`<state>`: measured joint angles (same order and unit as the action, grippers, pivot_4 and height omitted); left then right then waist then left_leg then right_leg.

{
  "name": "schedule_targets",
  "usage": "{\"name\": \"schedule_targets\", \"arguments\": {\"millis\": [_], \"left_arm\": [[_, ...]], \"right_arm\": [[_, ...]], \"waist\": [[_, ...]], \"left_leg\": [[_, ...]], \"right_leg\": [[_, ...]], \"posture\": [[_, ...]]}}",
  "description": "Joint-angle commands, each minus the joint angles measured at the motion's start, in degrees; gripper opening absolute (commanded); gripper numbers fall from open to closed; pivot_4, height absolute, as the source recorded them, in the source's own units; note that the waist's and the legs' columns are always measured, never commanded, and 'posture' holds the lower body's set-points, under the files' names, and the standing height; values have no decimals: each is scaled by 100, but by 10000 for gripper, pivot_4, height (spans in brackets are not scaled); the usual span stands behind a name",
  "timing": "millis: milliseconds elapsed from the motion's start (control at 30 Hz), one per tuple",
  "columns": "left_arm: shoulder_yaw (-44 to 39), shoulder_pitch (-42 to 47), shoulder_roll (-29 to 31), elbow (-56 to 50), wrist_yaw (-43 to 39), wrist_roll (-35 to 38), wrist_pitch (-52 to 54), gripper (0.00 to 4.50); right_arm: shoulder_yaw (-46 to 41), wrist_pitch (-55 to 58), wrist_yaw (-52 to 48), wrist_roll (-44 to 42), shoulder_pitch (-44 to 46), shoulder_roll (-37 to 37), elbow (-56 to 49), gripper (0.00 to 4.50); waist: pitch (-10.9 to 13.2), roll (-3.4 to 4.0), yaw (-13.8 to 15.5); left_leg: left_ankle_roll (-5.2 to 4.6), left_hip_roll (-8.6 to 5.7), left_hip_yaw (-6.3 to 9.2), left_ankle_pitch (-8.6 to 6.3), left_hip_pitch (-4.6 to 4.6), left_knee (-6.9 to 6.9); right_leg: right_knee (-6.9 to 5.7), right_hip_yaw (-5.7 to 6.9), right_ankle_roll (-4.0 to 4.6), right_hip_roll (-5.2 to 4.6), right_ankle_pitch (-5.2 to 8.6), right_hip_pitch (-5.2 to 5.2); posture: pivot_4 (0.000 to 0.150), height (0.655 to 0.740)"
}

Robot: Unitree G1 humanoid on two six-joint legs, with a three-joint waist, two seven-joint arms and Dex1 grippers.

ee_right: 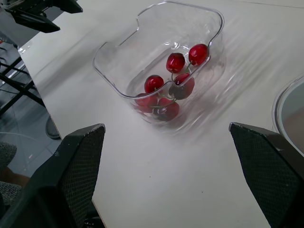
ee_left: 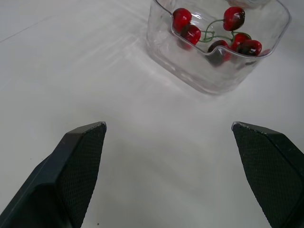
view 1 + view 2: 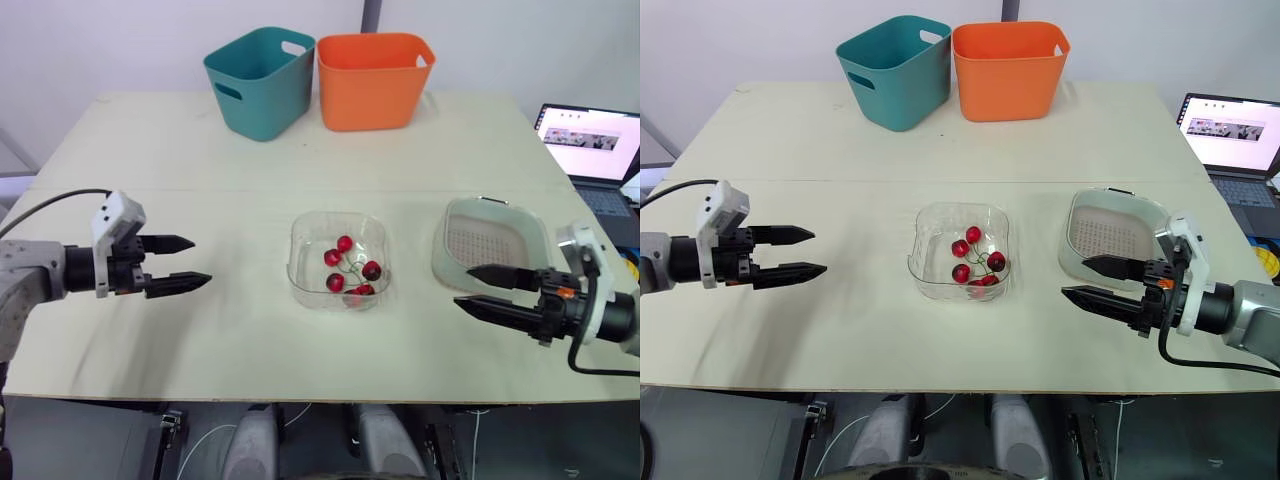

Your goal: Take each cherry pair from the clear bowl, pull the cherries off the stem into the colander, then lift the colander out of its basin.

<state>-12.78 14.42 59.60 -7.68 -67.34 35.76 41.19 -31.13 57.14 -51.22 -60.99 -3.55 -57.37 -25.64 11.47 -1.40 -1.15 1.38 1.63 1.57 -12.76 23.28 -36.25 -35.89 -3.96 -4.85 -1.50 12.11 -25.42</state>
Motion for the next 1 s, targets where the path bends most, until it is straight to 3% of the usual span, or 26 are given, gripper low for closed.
{"name": "schedule_targets", "arguments": {"millis": [33, 1000], "left_arm": [[-142, 122, 11, -17, 22, 43, -44, 44643], [-158, 265, -106, 4, 147, 76, -10, 44643]], "right_arm": [[-55, -43, -54, -31, 86, -73, -49, 45000], [20, 204, 186, -37, 311, -144, -60, 45000]], "waist": [[0, 0, 1], [0, 0, 1]], "left_leg": [[0, 0, 0, 0, 0, 0], [0, 0, 0, 0, 0, -1]], "right_leg": [[0, 0, 0, 0, 0, 0], [-3, 0, 0, 0, 0, 0]], "posture": [[1500, 7400], [1500, 7400]]}}
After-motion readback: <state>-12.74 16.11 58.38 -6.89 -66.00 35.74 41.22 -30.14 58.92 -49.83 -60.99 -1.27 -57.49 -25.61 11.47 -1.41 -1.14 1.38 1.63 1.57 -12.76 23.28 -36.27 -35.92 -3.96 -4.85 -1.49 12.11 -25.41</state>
